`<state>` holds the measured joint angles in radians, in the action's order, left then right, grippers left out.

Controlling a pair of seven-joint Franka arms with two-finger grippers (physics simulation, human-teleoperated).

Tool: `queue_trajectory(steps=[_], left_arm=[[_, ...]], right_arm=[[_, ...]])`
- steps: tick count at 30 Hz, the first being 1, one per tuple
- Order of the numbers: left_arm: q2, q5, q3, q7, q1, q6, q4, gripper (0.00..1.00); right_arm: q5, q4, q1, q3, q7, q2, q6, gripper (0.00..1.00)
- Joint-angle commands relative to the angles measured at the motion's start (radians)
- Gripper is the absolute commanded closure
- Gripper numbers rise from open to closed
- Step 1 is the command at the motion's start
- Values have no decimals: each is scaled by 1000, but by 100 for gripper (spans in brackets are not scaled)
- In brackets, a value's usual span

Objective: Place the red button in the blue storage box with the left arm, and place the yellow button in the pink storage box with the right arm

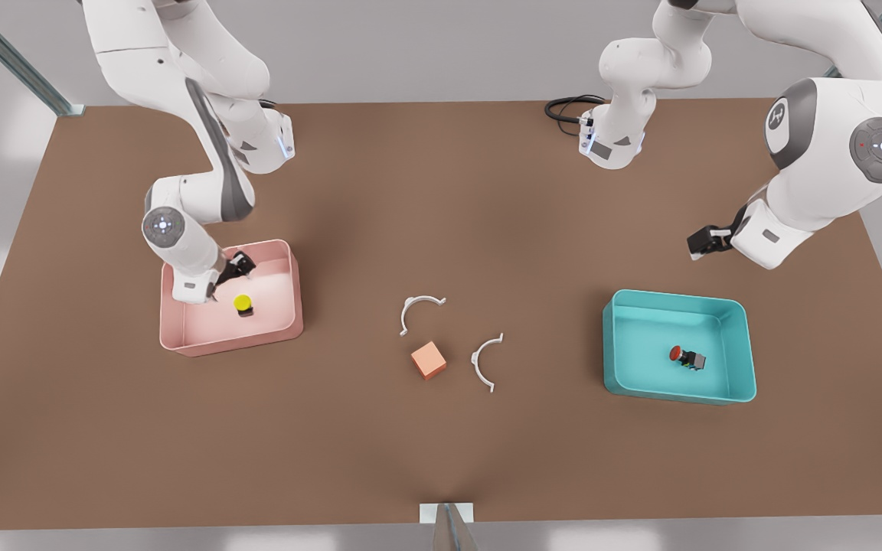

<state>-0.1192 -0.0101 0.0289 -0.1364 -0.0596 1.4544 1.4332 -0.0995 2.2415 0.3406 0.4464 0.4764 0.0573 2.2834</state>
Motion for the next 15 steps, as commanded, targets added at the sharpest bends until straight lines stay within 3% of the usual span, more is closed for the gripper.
queue_trajectory(steps=[1, 7, 9, 15], left_arm=[[1, -1, 0, 185, 0, -3, 0, 0], [1, -1, 0, 185, 1, -3, 0, 0], [1, -1, -1, 185, 1, -3, 0, 0], [1, -1, -1, 185, 1, -3, 0, 0]], right_arm=[[17, -127, -15, 3, -216, -2, -277, 0], [46, -540, -21, -29, -396, -2, -607, 0], [46, -603, -210, -230, -429, -4, -654, 0], [46, -635, -192, -233, -588, -5, -722, 0]])
